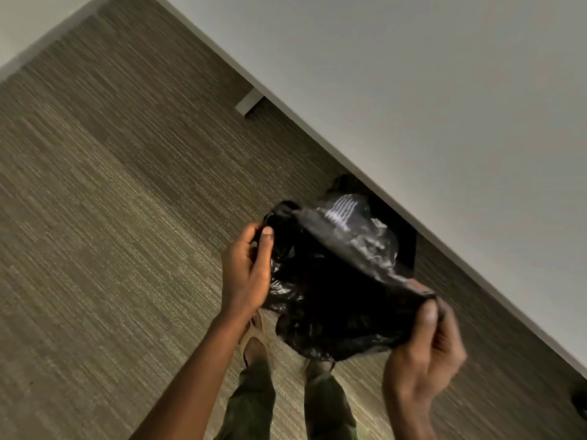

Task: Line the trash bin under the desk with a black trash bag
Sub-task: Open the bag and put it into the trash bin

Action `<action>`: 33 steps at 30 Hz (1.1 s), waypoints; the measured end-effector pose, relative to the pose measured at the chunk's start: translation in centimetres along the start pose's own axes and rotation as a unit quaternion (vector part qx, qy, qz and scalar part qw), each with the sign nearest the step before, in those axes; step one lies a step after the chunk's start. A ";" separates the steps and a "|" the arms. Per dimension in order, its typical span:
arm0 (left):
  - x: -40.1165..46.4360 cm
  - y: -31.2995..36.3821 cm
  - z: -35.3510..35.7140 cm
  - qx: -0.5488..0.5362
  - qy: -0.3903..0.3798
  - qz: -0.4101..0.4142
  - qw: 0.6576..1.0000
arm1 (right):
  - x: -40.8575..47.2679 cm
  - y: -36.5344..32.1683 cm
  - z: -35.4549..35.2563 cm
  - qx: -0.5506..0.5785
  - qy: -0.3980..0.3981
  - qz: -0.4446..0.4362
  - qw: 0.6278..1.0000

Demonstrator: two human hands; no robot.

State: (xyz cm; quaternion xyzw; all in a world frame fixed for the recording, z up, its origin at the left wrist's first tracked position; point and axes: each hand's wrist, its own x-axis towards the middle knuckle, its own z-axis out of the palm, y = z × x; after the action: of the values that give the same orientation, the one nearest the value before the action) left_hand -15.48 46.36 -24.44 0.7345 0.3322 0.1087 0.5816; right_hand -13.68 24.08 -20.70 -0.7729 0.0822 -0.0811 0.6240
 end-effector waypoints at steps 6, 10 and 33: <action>0.5 -10.1 2.4 0.103 -0.006 -0.060 0.993 | -0.9 9.8 1.5 -0.098 -0.054 0.093 0.989; -1.2 -13.6 3.1 0.144 -0.006 -0.063 0.988 | -1.4 13.0 0.2 -0.138 -0.071 0.125 0.980; 7.5 -16.3 5.6 0.129 0.020 -0.121 0.984 | 10.5 20.2 5.3 -0.277 -0.012 0.161 0.947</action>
State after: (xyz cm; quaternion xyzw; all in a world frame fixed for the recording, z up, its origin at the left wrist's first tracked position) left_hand -12.65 48.24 -42.93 0.7552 0.4415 0.0080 0.4845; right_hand -2.80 22.58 -41.32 -0.8929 0.2169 0.0554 0.3906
